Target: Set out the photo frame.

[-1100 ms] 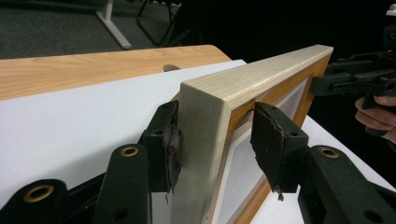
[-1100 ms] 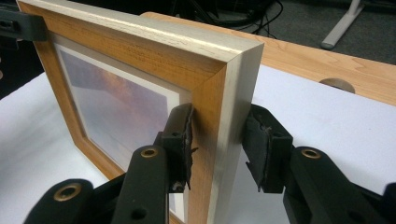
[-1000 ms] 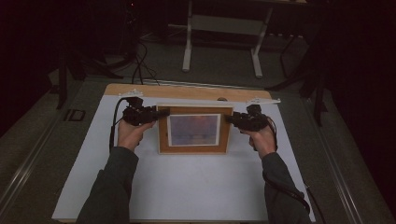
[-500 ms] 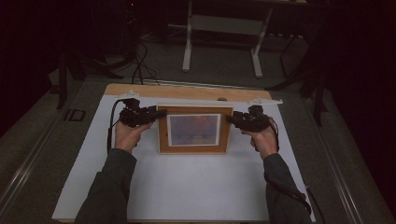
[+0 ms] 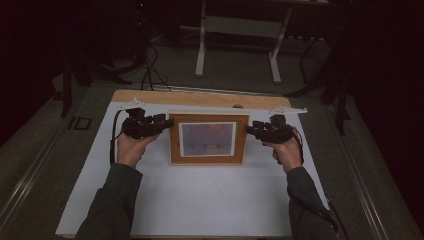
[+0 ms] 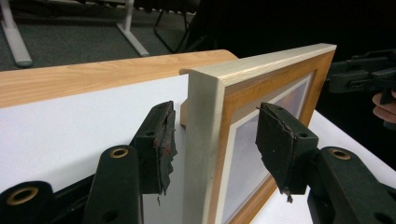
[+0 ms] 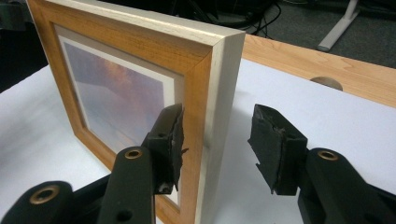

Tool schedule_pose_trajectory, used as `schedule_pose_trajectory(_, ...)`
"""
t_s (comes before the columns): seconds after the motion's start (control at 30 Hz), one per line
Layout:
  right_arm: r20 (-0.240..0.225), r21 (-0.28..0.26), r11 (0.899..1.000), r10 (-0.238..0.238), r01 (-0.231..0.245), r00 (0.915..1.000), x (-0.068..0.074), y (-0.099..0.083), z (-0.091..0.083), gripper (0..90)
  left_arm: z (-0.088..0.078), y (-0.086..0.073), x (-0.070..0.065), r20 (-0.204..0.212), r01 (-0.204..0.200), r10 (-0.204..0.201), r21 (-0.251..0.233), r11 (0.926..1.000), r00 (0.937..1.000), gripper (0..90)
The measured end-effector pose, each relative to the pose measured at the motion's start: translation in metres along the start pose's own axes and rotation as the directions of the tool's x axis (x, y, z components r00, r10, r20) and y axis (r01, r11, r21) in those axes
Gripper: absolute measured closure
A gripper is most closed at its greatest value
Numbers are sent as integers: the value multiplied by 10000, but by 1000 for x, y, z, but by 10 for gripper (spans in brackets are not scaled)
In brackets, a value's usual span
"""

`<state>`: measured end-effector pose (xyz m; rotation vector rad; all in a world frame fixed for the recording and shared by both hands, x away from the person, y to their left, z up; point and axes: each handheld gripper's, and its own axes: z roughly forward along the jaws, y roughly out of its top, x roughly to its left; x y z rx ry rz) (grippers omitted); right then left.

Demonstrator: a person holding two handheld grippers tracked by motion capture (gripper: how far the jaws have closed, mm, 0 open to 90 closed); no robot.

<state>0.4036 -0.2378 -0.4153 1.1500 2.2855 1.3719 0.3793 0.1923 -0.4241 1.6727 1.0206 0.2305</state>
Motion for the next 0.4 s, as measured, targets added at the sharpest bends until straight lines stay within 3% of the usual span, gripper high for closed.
schedule_pose_trajectory(0.4, -111, 169, 9998, -58, 60, 9999, -2, -7, -5, 525, -24, -10, -9, -603, -342, 332, -152, 9993, 9976, 478)
